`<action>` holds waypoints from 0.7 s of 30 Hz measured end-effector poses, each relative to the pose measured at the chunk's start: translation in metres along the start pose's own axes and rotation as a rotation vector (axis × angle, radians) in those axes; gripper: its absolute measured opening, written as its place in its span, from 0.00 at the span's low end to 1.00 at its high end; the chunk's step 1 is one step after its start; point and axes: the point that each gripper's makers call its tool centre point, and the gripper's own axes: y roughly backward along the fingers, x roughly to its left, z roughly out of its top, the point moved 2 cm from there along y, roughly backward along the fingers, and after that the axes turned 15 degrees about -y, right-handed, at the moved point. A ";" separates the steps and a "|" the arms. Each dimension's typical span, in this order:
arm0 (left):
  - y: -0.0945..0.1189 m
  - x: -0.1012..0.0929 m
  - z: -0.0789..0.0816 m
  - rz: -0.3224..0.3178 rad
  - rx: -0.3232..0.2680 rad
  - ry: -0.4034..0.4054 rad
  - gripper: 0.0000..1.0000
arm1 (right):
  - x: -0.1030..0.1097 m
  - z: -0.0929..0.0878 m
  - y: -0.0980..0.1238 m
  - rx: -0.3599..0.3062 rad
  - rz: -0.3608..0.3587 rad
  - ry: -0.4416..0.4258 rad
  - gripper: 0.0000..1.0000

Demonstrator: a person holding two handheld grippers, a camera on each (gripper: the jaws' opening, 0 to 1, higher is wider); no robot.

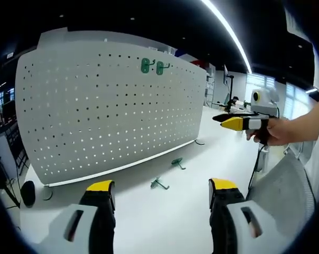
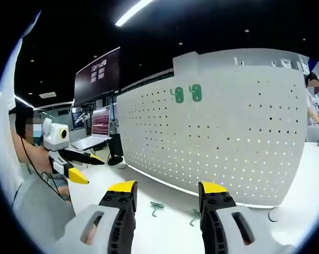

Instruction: Insert the hook assembly into the mounting plate slot until the hook locks in place.

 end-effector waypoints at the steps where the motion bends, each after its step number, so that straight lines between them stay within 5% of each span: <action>1: 0.000 0.000 -0.001 -0.002 0.004 -0.003 0.74 | 0.000 -0.001 0.002 0.001 -0.002 0.001 0.45; 21: 0.007 0.002 -0.018 -0.005 0.027 0.015 0.74 | -0.013 -0.036 0.034 0.092 -0.073 -0.031 0.49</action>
